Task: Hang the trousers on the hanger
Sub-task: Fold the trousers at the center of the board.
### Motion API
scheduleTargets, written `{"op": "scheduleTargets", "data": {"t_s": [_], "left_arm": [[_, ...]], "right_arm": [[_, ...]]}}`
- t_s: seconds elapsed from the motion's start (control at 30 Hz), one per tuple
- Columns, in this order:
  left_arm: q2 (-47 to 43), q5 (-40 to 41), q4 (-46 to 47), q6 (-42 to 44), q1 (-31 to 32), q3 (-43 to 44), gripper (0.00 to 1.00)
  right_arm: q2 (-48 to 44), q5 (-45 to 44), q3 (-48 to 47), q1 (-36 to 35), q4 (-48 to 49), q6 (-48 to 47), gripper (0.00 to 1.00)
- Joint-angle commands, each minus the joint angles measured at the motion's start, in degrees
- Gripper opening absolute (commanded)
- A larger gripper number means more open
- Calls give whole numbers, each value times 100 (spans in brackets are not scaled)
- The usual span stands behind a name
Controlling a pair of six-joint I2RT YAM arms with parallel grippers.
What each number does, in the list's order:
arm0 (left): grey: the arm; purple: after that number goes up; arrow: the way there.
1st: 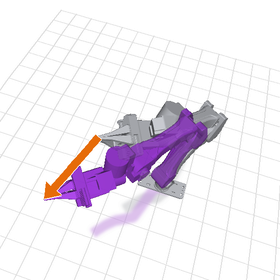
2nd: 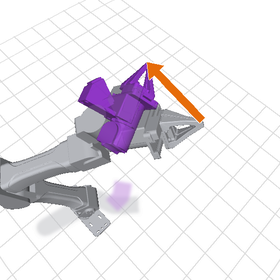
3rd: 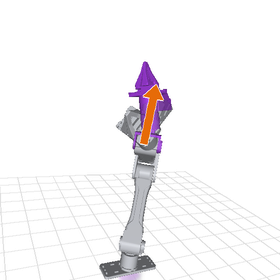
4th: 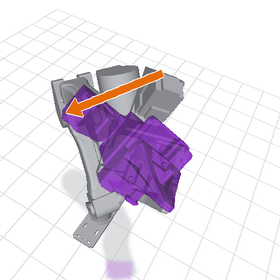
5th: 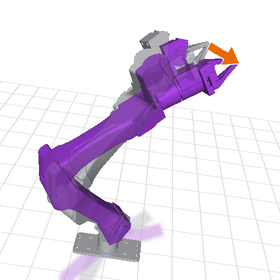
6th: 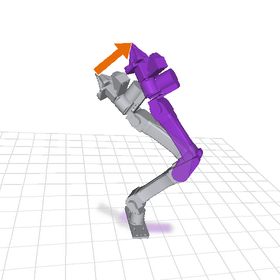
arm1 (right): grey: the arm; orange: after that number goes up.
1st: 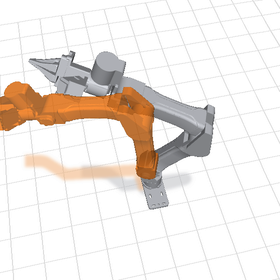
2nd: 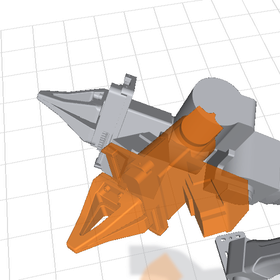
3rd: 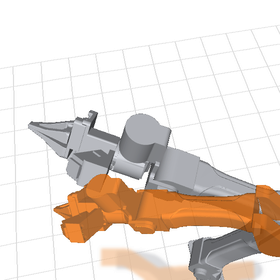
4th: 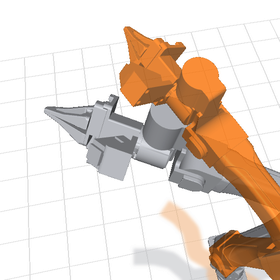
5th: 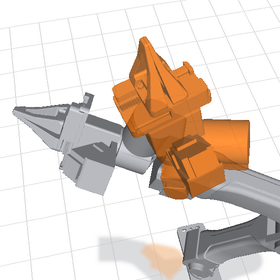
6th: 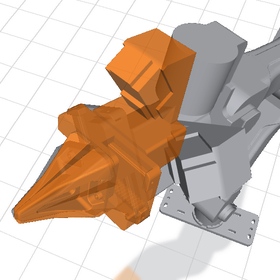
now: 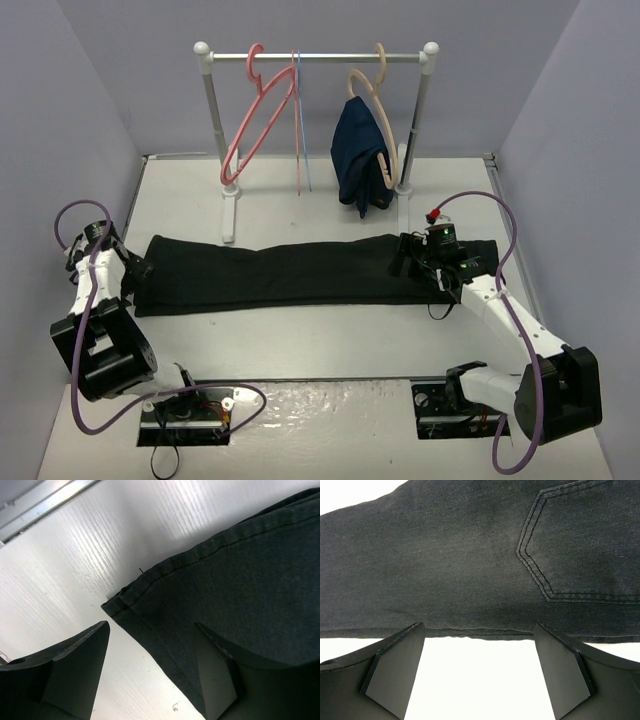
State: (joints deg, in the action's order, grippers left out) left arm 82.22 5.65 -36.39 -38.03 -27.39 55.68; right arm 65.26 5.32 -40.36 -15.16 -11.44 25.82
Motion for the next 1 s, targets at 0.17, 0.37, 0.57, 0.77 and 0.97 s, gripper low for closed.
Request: {"op": "scheduleTargets", "data": {"t_s": [0.17, 0.37, 0.57, 0.77, 0.97], "left_arm": [[600, 75, 347, 133, -46, 352, 60], [716, 136, 440, 291, -134, 382, 59], [758, 125, 536, 425, -141, 428, 56], [859, 34, 549, 434, -143, 457, 52], [891, 50, 554, 394, -143, 444, 48]], "right_arm": [[-160, -5, -79, 48, 46, 39, 87], [-207, -23, -25, 48, 37, 45, 88], [-152, -3, -40, 48, 52, 48, 88], [-108, -24, -53, 48, 54, 35, 88], [-88, -45, -56, 44, 54, 32, 88]]}}
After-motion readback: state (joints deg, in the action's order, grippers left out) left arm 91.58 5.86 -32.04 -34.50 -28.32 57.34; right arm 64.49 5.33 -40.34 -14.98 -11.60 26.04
